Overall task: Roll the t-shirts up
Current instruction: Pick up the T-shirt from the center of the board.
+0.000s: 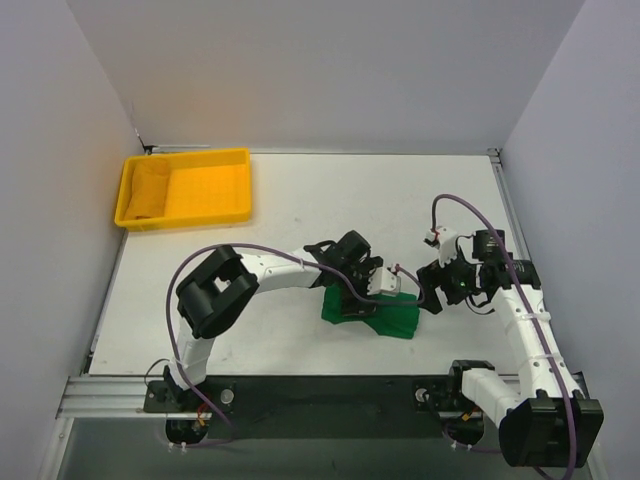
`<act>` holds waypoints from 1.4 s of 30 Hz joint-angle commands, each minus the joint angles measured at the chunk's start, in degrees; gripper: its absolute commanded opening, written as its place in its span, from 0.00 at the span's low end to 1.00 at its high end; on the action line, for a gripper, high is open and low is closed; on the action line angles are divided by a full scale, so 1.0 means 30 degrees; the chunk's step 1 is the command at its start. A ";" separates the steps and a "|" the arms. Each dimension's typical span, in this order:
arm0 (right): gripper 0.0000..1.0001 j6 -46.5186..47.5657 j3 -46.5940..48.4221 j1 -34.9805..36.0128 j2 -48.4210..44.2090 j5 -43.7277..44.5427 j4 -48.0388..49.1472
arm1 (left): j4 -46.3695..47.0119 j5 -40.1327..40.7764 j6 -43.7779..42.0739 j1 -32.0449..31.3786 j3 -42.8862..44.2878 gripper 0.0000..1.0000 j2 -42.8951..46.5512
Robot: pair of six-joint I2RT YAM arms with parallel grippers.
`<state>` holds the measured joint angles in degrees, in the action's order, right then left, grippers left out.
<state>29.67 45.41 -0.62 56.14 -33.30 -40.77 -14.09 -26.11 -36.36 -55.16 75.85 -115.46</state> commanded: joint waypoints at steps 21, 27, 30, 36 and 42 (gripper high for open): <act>0.78 0.0597 0.1182 -0.1812 0.0652 -0.1116 -0.1525 | -0.1248 0.0474 -0.0918 -0.0687 0.2312 0.97 -0.2292; 0.78 0.1008 0.1270 -0.2807 0.1295 -0.1906 -0.1555 | -0.3675 -0.1958 -0.0450 -0.0190 0.3569 0.73 -0.2908; 0.77 0.1095 0.1387 -0.3131 0.1881 -0.2229 -0.1555 | -0.5753 -0.3656 -0.0186 0.0191 0.4946 0.56 -0.3670; 0.76 0.1389 0.1943 -0.4156 0.3199 -0.3137 -0.1613 | -1.0255 -0.8955 -0.0038 0.1421 0.8485 0.57 -0.5922; 0.74 0.3377 0.2355 -0.4567 0.3935 -0.5479 -0.2551 | -1.7324 -1.4496 -0.1649 0.2387 1.3263 0.55 -0.9235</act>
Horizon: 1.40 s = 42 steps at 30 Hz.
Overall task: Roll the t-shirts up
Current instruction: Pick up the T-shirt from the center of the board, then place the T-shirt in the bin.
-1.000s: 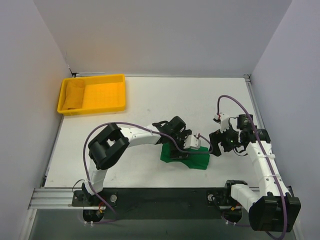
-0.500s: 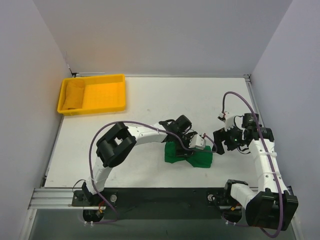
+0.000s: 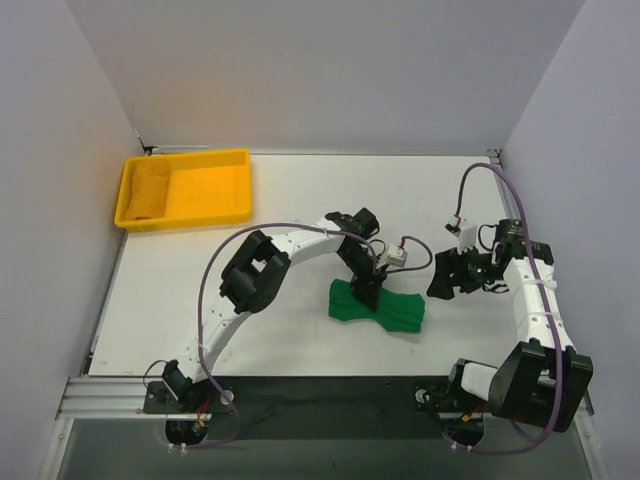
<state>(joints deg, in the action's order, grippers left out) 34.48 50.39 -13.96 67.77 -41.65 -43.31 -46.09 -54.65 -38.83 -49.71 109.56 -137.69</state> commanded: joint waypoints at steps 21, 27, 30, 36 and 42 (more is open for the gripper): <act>0.73 -0.0826 0.3093 -0.0153 0.0874 -0.3373 -0.1618 | 1.0343 -1.0992 1.9166 0.7801 -0.4435 0.00 0.3764; 0.72 -0.3168 0.4442 0.0023 0.1872 -0.3578 -0.1560 | 3.6320 -0.9182 3.9797 1.2053 -0.9120 0.00 0.4853; 0.72 -0.3902 0.4502 0.0227 0.2019 -0.3491 -0.1443 | 3.4040 -0.9002 3.7484 1.4456 -0.8893 0.00 0.5230; 0.72 -0.5017 0.4356 0.0520 0.2195 -0.3198 -0.1121 | 3.5197 -0.8180 3.8841 1.9291 -0.8775 0.00 0.5554; 0.72 -0.5809 0.4296 0.0960 0.2400 -0.2817 -0.0710 | 3.2682 -0.7155 3.6887 2.2833 -0.7987 0.00 0.5525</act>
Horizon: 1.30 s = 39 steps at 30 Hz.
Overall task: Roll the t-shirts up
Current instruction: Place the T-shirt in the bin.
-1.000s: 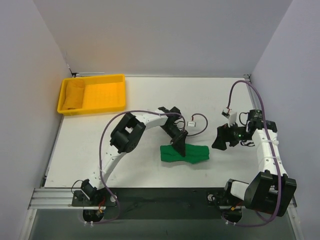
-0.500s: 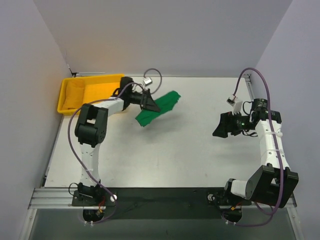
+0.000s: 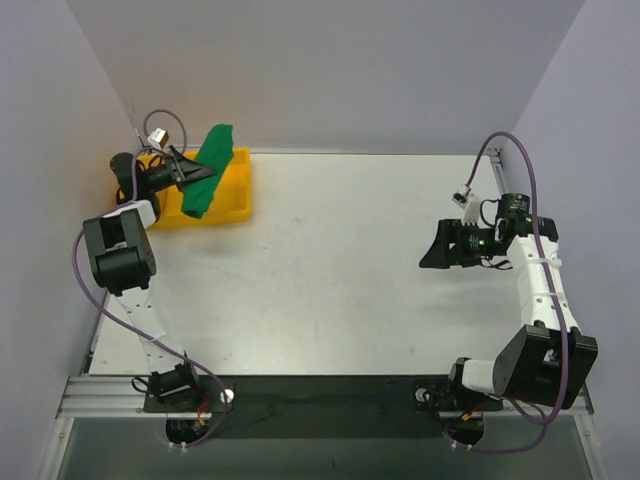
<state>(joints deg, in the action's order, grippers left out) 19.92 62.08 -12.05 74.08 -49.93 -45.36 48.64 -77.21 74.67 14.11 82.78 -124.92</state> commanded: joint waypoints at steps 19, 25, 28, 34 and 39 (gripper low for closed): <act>0.72 -0.0840 -0.0566 0.1059 0.0413 0.0911 -0.0025 | -2.2746 0.7834 -1.8944 0.3617 0.9818 0.00 -0.2010; 0.72 -0.0957 -0.0772 0.1030 0.0150 0.1351 -0.0113 | -2.2309 0.8451 -1.8739 0.3325 1.0344 0.00 -0.3766; 0.72 -0.0958 -0.1153 0.1030 0.0032 0.1439 -0.0113 | -2.2570 0.9152 -1.9002 0.3003 1.0754 0.00 -0.4235; 0.72 -0.0811 -0.1886 0.1000 0.0119 0.1585 -0.0084 | -2.3566 1.1610 -1.9442 0.2388 1.1515 0.00 -0.4939; 0.73 -0.0723 -0.1916 0.0971 0.0442 0.1732 -0.0025 | -2.3684 1.2141 -1.9296 0.2445 1.1927 0.00 -0.4854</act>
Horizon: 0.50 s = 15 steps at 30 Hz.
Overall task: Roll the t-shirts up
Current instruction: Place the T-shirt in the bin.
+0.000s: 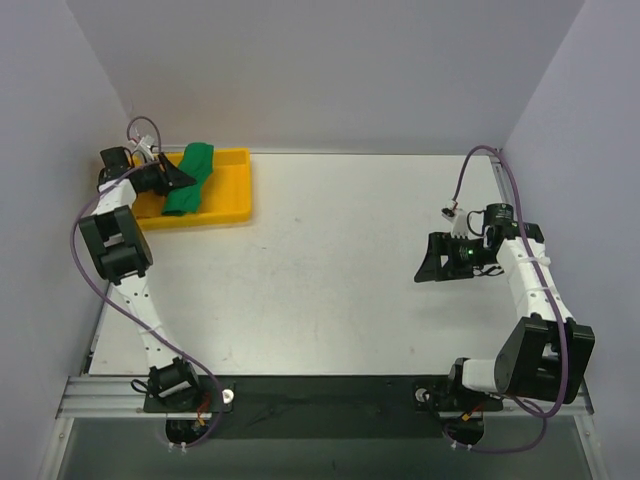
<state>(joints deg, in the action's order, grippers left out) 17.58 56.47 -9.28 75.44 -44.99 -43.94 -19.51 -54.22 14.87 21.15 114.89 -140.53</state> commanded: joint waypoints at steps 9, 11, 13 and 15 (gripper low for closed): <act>0.73 -0.0148 0.0337 0.0046 0.0957 0.0290 0.0322 | -0.2784 0.7902 0.0169 0.0246 0.0816 0.00 0.0496; 0.73 -0.0207 0.0687 0.0046 0.1161 0.0465 0.0292 | -0.2843 0.8694 0.0257 0.0246 0.0931 0.00 0.0437; 0.73 -0.0207 0.0864 0.0046 0.1279 0.0554 0.0292 | -0.2989 0.9749 0.0170 0.0159 0.1427 0.00 0.0204; 0.73 -0.0207 0.0953 0.0075 0.1396 0.0583 0.0292 | -0.3164 1.0712 -0.0065 0.0013 0.1780 0.00 0.0028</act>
<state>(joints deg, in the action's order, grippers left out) 17.56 56.64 -9.28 79.09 -43.70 -42.22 -22.68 -50.50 11.57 21.47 116.14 -140.55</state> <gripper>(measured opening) 0.729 0.494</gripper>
